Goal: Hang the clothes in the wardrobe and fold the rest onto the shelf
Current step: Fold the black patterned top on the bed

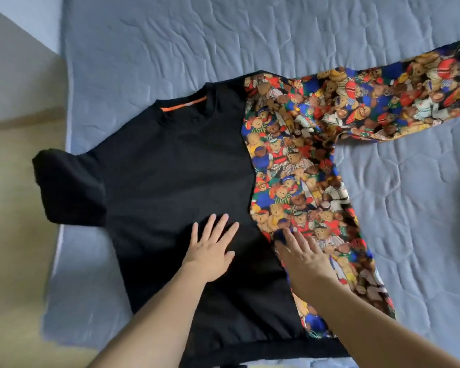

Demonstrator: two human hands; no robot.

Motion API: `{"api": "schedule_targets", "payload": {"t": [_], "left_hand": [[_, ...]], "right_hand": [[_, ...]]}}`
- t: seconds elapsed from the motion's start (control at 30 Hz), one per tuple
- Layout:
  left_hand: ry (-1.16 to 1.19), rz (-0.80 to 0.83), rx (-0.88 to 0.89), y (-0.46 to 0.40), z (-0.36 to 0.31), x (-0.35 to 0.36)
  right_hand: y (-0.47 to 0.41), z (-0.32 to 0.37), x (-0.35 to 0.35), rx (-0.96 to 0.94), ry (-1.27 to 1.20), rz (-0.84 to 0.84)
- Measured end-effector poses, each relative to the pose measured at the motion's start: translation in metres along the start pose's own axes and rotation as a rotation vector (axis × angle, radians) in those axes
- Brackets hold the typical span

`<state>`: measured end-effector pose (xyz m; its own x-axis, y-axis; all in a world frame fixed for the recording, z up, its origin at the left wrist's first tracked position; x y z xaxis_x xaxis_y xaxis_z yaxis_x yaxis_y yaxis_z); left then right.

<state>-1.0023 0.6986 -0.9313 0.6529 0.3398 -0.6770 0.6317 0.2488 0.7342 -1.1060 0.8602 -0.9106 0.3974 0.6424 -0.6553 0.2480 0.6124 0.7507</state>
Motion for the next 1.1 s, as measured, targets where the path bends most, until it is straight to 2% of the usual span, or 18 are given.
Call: {"api": "schedule_targets", "payload": {"t": [0.03,0.13,0.2,0.27,0.33,0.37,0.4,0.5,0.57,0.63,0.67,0.77,0.8,0.87,0.97,1.1], "left_hand": [[0.082,-0.007,-0.079,0.013,0.023,0.007],[0.371,-0.099,-0.365,0.061,0.094,0.032],[0.553,-0.242,-0.581,0.093,0.131,0.048],[0.838,-0.342,-0.828,0.13,0.166,0.079],[1.282,-0.307,-0.972,0.152,0.173,0.115],[1.467,-0.257,-0.986,0.158,0.171,0.134],[1.552,-0.194,-0.953,0.162,0.166,0.144],[1.407,-0.09,-0.884,0.168,0.173,0.159],[1.193,0.048,-0.862,0.177,0.187,0.164],[1.122,0.173,-0.926,0.192,0.199,0.174],[1.21,0.224,-0.947,0.198,0.2,0.182],[1.724,0.366,-0.895,0.199,0.177,0.193],[1.777,0.436,-0.865,0.197,0.168,0.195],[1.63,0.6,-0.725,0.197,0.149,0.191],[1.325,0.738,-0.682,0.202,0.141,0.207],[1.215,0.968,-0.6,0.217,0.143,0.203]], "right_hand": [[-0.004,0.015,-0.004,0.009,0.011,0.053],[-0.019,0.08,-0.017,-0.042,0.035,0.07],[-0.025,0.122,-0.021,-0.097,0.072,0.078],[-0.031,0.165,-0.021,-0.138,0.117,0.072],[-0.035,0.194,-0.02,-0.125,0.117,0.073],[-0.039,0.21,-0.02,-0.116,0.109,0.067],[-0.043,0.223,-0.021,-0.102,0.099,0.059],[-0.056,0.237,-0.023,-0.03,0.075,0.1],[-0.066,0.238,-0.021,0.024,0.103,0.165],[-0.074,0.229,-0.022,0.076,0.176,0.211],[-0.077,0.226,-0.025,0.096,0.214,0.22],[-0.084,0.232,-0.036,0.079,0.271,0.165],[-0.085,0.238,-0.041,0.055,0.273,0.115],[-0.088,0.247,-0.051,0.015,0.283,0.023],[-0.095,0.25,-0.057,0.012,0.311,0.049],[-0.103,0.256,-0.06,0.052,0.32,0.096]]}}
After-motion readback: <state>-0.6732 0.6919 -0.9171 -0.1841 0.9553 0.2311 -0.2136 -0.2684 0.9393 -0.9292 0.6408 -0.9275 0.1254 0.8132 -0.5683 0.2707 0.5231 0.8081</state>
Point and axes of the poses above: each hand's wrist, its own y-axis away from the middle knuckle, its own x-axis out of the palm, z = x × y, the point moved 8 cm from there along -y, towards the middle knuckle, and after that the axes turned 4 degrees about x, right-handed, at the moved point
